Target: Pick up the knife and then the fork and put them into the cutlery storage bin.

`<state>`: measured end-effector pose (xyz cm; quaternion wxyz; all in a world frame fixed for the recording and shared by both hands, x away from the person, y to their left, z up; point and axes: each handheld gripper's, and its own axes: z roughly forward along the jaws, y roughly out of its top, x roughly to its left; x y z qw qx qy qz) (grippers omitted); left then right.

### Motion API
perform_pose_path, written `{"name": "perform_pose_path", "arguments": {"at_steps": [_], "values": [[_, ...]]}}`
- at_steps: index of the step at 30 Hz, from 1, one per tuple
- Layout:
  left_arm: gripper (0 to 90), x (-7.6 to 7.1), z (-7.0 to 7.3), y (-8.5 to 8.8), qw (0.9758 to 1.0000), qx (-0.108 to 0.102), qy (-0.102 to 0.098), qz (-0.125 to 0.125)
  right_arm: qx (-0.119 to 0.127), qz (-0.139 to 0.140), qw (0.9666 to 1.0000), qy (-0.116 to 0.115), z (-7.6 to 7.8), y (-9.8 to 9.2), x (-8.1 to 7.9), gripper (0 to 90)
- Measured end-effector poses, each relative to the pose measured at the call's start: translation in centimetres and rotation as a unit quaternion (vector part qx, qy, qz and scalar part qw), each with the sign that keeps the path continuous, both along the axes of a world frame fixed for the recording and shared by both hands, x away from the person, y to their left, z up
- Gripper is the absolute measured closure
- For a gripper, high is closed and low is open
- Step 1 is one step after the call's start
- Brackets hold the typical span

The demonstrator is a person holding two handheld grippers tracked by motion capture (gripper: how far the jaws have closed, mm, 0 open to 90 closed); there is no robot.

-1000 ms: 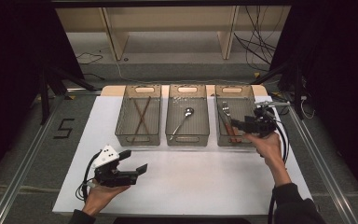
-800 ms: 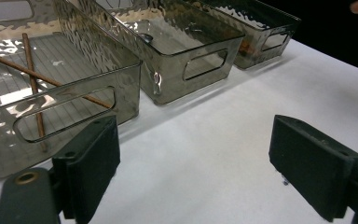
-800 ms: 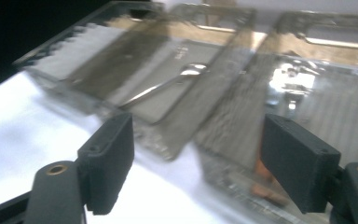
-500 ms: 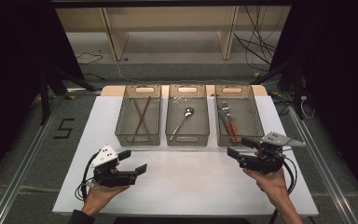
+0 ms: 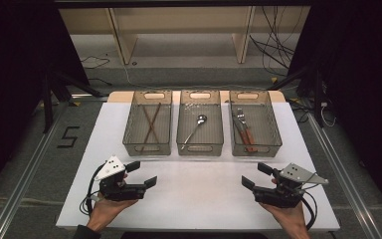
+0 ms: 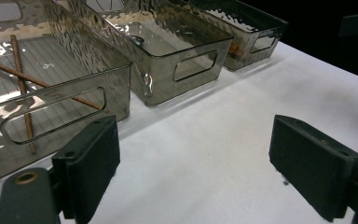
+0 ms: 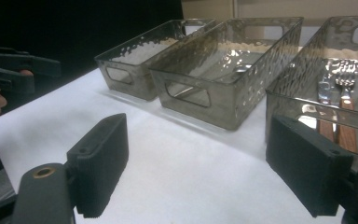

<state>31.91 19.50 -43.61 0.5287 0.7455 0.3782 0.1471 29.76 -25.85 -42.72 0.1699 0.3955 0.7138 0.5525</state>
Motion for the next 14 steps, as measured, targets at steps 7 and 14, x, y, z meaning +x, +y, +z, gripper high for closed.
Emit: {"name": "perform_pose_path", "arguments": {"at_steps": [7, 14], "values": [[15.8, -0.03, -0.16, -0.03, 1.0000, 0.003, 0.001, -0.003, -0.001, -0.003, 1.0000, -0.002, -0.44, -0.09, -0.19, 21.6], [15.9, -0.01, -0.22, -0.08, 1.0000, 0.003, 0.000, -0.002, -0.001, -0.004, 1.0000, -0.005, -0.52, -0.07, -0.22, 21.3]]}}
